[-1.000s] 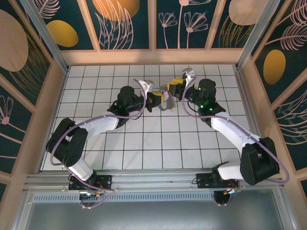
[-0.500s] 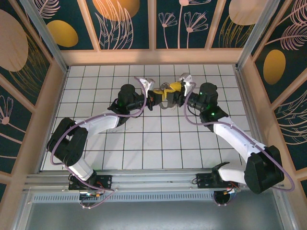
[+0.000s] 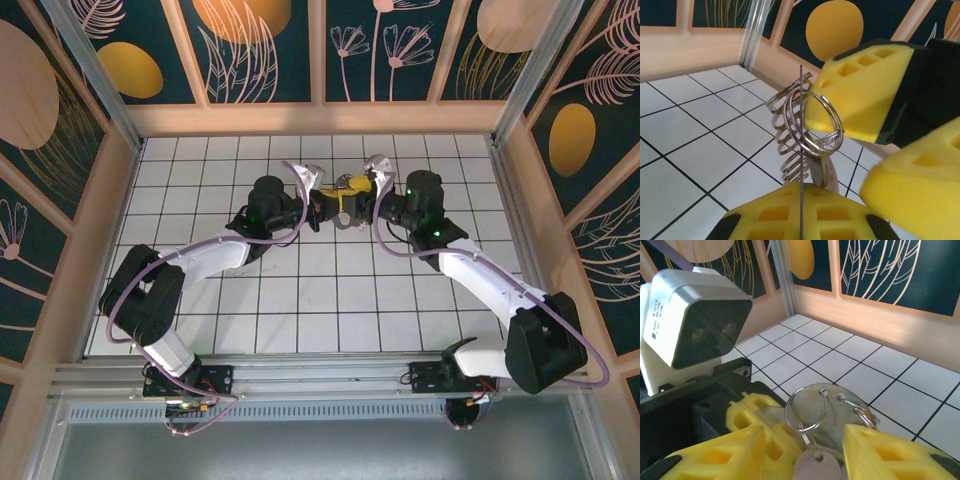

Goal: Put the keys on the keyring

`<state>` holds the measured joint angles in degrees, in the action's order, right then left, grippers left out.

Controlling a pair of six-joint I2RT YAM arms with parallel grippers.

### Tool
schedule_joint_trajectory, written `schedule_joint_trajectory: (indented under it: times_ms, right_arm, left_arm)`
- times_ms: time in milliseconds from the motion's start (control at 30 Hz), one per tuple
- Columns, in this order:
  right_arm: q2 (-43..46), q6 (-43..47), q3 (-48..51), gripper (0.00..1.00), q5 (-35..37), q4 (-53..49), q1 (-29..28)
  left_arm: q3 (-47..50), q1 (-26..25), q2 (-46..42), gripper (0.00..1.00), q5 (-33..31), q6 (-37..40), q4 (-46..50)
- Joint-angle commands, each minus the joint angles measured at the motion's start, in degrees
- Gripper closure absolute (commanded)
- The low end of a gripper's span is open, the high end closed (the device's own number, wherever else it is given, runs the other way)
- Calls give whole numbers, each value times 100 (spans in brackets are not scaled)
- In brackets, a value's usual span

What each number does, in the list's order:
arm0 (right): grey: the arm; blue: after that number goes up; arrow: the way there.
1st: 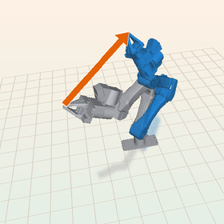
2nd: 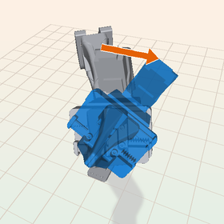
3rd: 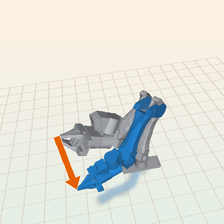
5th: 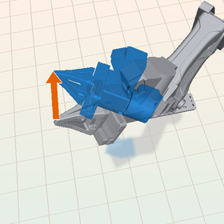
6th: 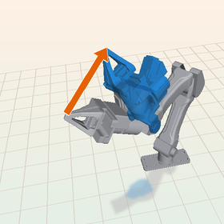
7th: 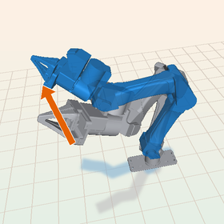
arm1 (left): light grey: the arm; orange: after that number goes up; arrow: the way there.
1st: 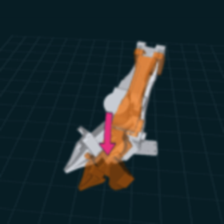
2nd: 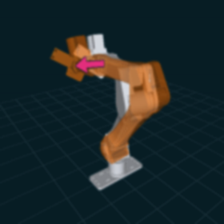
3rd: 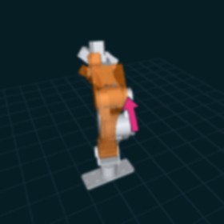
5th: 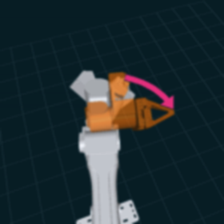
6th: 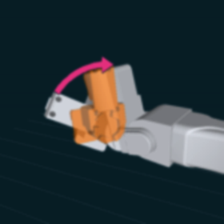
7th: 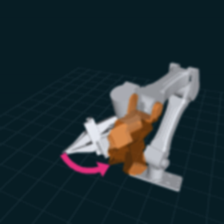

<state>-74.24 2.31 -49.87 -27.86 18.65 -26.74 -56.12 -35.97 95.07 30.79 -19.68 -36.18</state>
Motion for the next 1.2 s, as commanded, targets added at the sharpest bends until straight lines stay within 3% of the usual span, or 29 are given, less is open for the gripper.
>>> schedule_joint_trajectory:
  times_ms: [0,300,633,1167]
  right_arm:
    - [-123,138,-363,56,297,29,-34]
    - [-250,-84,-683,60,563,226,199]
    - [-190,-826,-669,60,-168,824,671]
    - [418,-811,-38,64,-1113,604,701]
  left_arm:
    - [-224,-54,42,100,153,132,-82]
    - [-224,-67,29,100,170,177,-29]
    - [-268,-66,73,100,226,219,58]
    - [-303,-75,82,100,244,210,112]
